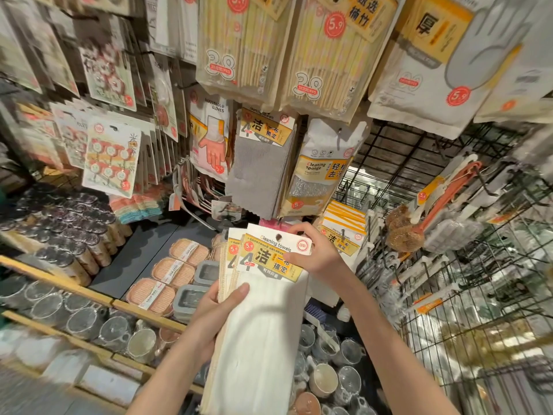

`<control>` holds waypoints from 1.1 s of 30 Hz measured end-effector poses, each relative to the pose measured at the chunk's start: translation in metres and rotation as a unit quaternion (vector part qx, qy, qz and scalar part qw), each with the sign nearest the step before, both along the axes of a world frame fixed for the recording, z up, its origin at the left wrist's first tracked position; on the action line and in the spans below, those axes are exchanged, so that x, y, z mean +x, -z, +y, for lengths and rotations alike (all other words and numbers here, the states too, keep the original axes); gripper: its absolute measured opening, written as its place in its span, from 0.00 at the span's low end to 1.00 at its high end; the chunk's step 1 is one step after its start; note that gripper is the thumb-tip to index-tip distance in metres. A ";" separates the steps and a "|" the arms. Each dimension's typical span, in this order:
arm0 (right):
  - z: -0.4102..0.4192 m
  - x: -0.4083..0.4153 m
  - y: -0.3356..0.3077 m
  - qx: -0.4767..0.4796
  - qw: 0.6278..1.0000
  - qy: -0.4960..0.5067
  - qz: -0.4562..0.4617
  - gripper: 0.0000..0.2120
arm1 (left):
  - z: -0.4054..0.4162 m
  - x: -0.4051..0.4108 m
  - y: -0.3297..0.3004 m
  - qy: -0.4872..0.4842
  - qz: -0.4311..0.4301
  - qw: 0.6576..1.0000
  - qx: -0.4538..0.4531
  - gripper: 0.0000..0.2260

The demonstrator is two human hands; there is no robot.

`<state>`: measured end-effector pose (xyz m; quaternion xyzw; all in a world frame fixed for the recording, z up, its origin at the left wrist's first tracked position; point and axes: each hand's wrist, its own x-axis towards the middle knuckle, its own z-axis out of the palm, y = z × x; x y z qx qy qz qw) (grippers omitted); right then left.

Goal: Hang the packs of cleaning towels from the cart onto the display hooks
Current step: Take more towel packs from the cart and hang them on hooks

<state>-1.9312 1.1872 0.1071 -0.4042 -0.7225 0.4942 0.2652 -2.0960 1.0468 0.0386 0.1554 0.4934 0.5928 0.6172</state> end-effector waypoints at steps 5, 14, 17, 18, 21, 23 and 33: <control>0.003 0.008 0.003 -0.007 0.999 0.032 -0.013 0.18 | 0.002 0.000 0.002 -0.005 -0.019 1.000 -0.004 0.16; 0.013 0.037 0.012 -0.061 0.993 0.097 0.021 0.14 | 0.009 -0.010 0.011 -0.010 -0.002 1.000 -0.020 0.20; 0.018 0.053 0.013 -0.043 0.994 0.102 -0.004 0.13 | 0.013 -0.011 0.012 -0.013 -0.005 1.000 -0.012 0.19; 0.020 0.058 0.014 -0.031 0.994 0.104 -0.021 0.12 | 0.014 -0.011 0.013 -0.020 -0.009 1.000 -0.012 0.17; 0.029 0.072 0.019 -0.034 0.989 0.140 -0.030 0.09 | 0.018 -0.013 0.012 -0.029 -0.008 0.999 -0.016 0.13; 0.036 0.082 0.022 -0.019 0.986 0.166 -0.027 0.08 | 0.020 -0.016 0.012 -0.030 -0.001 0.999 -0.021 0.15; 0.063 0.108 0.050 -0.011 0.972 0.232 -0.045 0.11 | 0.018 -0.044 0.020 -0.070 0.040 0.996 -0.035 0.16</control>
